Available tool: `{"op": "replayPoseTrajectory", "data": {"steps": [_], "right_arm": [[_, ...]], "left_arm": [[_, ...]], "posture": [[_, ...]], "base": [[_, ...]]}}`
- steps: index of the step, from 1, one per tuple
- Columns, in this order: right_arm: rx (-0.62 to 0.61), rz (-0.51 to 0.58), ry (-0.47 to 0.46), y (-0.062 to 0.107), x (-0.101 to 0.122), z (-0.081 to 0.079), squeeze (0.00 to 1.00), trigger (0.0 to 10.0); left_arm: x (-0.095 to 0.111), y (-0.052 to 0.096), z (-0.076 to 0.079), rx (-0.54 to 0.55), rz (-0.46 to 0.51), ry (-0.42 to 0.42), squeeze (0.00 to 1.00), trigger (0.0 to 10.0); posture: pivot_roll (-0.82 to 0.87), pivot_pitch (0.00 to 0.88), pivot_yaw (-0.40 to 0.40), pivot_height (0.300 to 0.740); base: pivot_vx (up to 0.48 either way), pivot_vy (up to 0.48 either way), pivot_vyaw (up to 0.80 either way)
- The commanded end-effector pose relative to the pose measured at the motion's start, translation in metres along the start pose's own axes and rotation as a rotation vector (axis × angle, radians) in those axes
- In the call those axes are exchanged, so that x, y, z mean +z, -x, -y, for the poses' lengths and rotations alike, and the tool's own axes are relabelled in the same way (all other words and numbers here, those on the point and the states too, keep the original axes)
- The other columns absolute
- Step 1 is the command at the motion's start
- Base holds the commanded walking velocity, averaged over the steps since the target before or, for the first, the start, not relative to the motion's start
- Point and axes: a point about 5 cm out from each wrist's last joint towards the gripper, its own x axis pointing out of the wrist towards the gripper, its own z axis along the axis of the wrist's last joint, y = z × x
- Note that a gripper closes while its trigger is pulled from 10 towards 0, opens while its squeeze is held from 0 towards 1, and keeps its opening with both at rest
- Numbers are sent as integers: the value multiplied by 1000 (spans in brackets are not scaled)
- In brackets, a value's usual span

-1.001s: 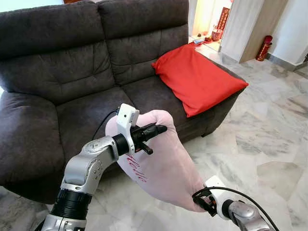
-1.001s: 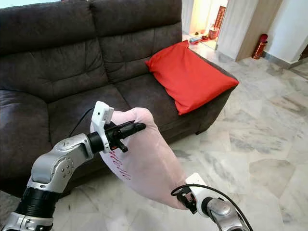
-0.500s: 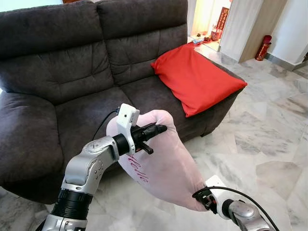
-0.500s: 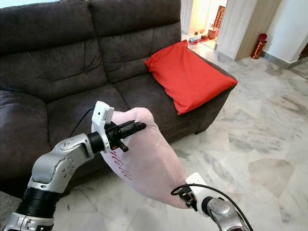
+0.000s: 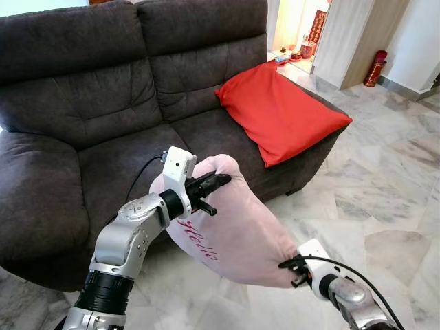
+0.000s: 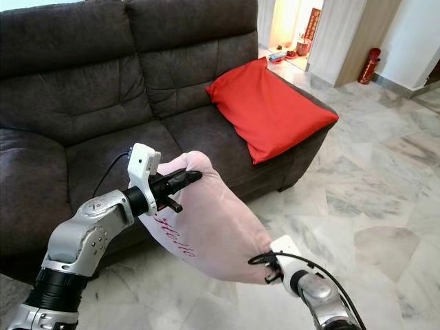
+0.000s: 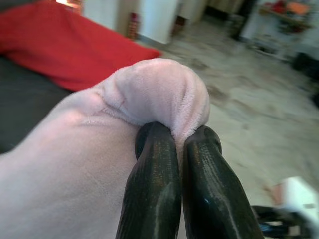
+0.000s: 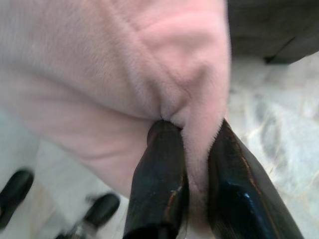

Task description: Move the pillow to the sofa from floor

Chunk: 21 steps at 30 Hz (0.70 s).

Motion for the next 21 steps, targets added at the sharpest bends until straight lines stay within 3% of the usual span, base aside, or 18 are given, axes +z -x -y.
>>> {"op": "replayPoseTrajectory", "data": {"steps": [1,3,4,5,6,12,18,21], "right_arm": [[-86,114,-26,-3,27,9,0,0],[-145,161,-60,-3,38,13,0,0],[-163,186,-67,-3,44,13,0,2471],[-176,204,-72,-3,47,13,0,2471],[-198,235,-80,-2,54,14,0,10000],[-262,381,-101,6,87,13,0,10000],[-251,451,-102,15,112,3,0,10000],[-247,493,-107,22,126,-2,0,10000]], "left_arm": [[4,1,-6,91,37,-72,0,10000],[-4,2,-14,188,8,-94,0,10000],[-6,3,-16,219,7,-100,0,10000],[-7,4,-18,240,7,-105,0,10000],[-10,5,-20,275,0,-126,0,10000],[-18,3,-18,313,-21,-214,0,10000],[-20,-7,0,282,-5,-277,0,10000],[-12,-8,12,262,61,-294,0,10000]], "posture": [[56,0,-21,740],[56,0,-24,740],[56,0,-26,740],[56,0,-26,740],[60,0,-31,740],[66,0,-55,740],[62,0,-73,740],[54,0,-82,740]], "base": [[0,0,0],[0,0,0],[0,0,0],[0,0,0],[0,0,0],[0,0,0],[0,0,0],[0,0,0]]}}
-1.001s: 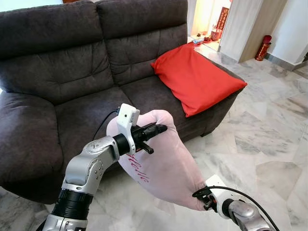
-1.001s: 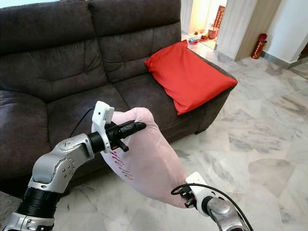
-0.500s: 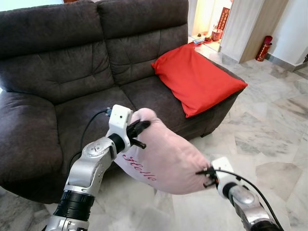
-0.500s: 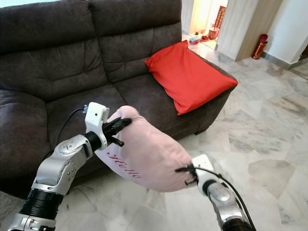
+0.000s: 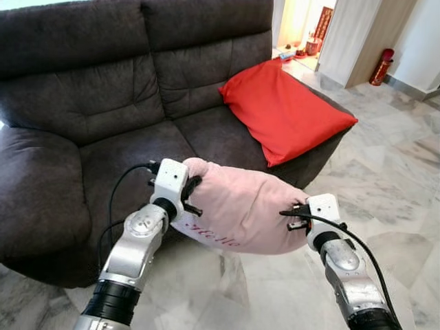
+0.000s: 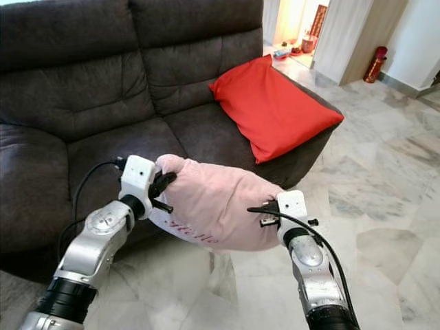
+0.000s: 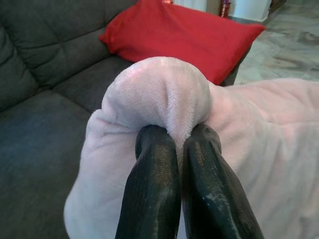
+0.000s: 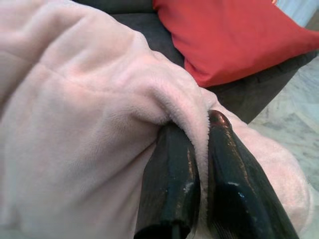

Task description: Move the pillow to the sofa from floor

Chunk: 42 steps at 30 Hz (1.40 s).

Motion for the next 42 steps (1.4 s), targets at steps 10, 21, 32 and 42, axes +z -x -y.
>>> {"op": "replayPoseTrajectory", "data": {"steps": [10,21,32,42], "right_arm": [[-50,217,-118,10,51,-6,0,10000],[-38,230,-128,11,53,-9,0,10000],[-26,228,-128,10,55,-12,0,10000],[-18,227,-124,9,54,-14,0,10000]], "left_arm": [[17,20,-28,252,140,-15,0,10000],[9,29,-43,321,131,27,0,10000],[9,29,-45,327,141,45,0,10000],[9,26,-41,309,145,54,0,10000]], "posture": [[66,0,-93,740],[71,0,-97,740],[78,0,-100,740],[82,0,-100,740]], "base": [[0,0,0],[0,0,60],[0,0,795],[0,0,796]]}}
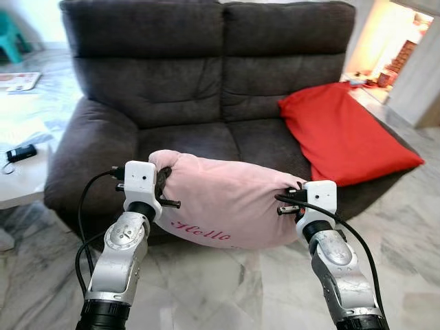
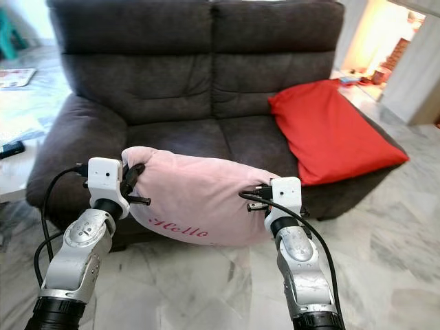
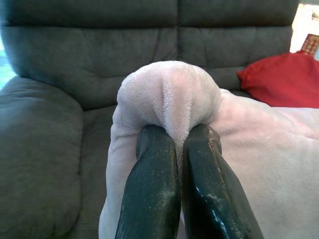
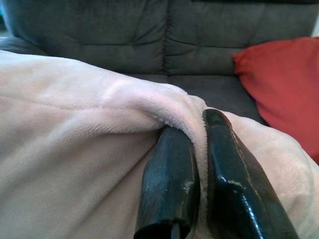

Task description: Move the pillow to the sofa from floor

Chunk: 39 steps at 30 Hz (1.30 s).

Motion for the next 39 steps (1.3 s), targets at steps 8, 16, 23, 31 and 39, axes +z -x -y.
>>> {"op": "replayPoseTrajectory", "data": {"steps": [8,16,23,31,39], "right_arm": [[17,107,40,-3,23,1,0,10000],[4,106,10,-2,22,2,0,10000],[-40,88,-55,-3,16,9,0,10000],[-50,97,-79,-10,18,1,0,10000],[-33,114,-92,-7,19,-10,0,10000]], "left_arm": [[8,-4,5,-19,44,5,0,10000],[4,-3,6,-15,43,16,0,10000],[9,-10,13,-50,64,19,0,10000],[15,-14,8,-66,81,-35,0,10000],[18,-15,0,-27,97,-22,0,10000]], "posture": [[79,0,-101,740],[69,0,-97,740],[89,0,-97,740],[99,0,-62,740],[92,0,-40,740]], "base": [[0,0,800],[0,0,800],[0,0,271],[0,0,0],[0,0,0]]}}
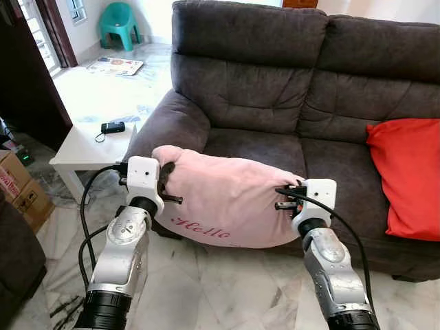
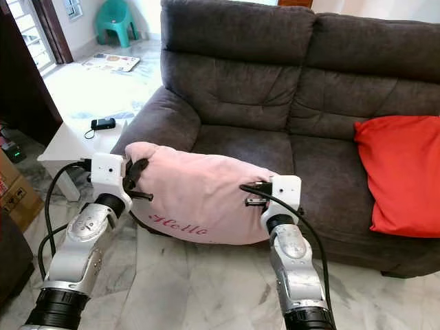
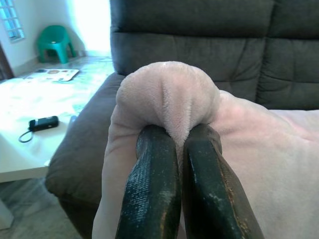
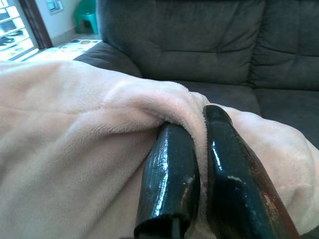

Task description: Move the pillow to the sofa from floor

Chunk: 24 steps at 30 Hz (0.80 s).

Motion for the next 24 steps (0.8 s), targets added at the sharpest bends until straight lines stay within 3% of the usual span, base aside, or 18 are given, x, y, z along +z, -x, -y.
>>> {"op": "replayPoseTrajectory", "data": {"steps": [1,9,15,24], "right_arm": [[-6,98,-10,-1,19,0,0,10000],[2,136,21,-3,29,1,0,10000],[84,175,61,-5,37,-12,0,10000],[101,177,54,-6,38,-15,0,10000]], "left_arm": [[15,-5,1,-3,68,-11,0,10000],[17,-3,-2,20,84,0,0,10000],[20,-4,-5,43,97,2,0,10000],[21,-4,-5,48,103,4,0,10000]], "posture": [[92,0,-40,740],[103,0,-63,740],[114,0,-76,740],[113,0,-78,740]], "base": [[0,0,0],[203,0,0],[282,0,729],[286,0,0]]}}
